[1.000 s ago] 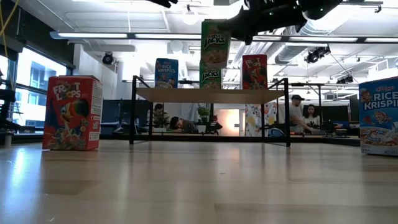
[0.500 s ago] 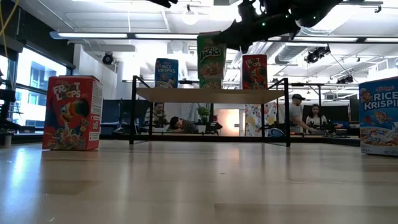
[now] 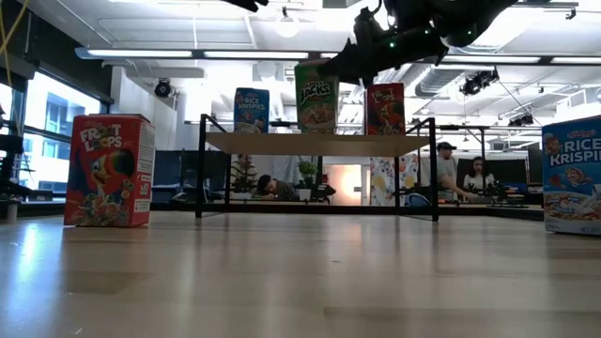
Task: Stack cereal on shelf
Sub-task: Put the top green cereal box aligned with the other green cereal box on the shelf
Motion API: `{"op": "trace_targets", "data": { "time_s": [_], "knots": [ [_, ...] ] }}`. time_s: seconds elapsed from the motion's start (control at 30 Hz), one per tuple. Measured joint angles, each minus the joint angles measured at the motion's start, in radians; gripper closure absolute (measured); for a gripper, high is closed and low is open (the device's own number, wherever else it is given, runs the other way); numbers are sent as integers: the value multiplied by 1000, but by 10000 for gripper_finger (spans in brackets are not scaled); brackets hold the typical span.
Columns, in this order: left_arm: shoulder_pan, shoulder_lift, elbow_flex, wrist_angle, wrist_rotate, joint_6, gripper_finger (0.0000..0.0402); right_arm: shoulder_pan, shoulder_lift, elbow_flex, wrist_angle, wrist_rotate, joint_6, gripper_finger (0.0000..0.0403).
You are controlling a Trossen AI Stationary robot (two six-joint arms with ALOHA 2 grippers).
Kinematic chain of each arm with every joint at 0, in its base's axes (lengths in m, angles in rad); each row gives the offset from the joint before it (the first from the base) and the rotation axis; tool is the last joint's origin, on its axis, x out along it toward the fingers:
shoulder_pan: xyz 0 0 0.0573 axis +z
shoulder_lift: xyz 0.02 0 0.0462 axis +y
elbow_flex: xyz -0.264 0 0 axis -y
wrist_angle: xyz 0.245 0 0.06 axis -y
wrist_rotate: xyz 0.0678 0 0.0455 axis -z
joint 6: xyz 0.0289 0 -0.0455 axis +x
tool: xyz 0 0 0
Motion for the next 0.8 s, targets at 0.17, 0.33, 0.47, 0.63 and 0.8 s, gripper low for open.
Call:
{"op": "trace_targets", "data": {
  "time_s": [0.17, 0.33, 0.47, 0.63, 0.8],
  "knots": [
    [0, 0, 0, 0, 0, 0, 172, 14, 0, 0, -1, 6, 6, 265],
    [0, 0, 0, 0, 0, 0, 172, 37, 0, 0, -6, 60, 3, 265],
    [0, 0, 0, 0, 0, 0, 172, 46, 0, 0, -11, 80, 7, 265],
    [0, 0, 0, 0, 0, 0, 172, 55, 0, 1, -27, 109, 0, 265],
    [0, 0, 0, 0, 0, 0, 172, 62, 0, 1, -35, 119, -3, 259]
  ]
}}
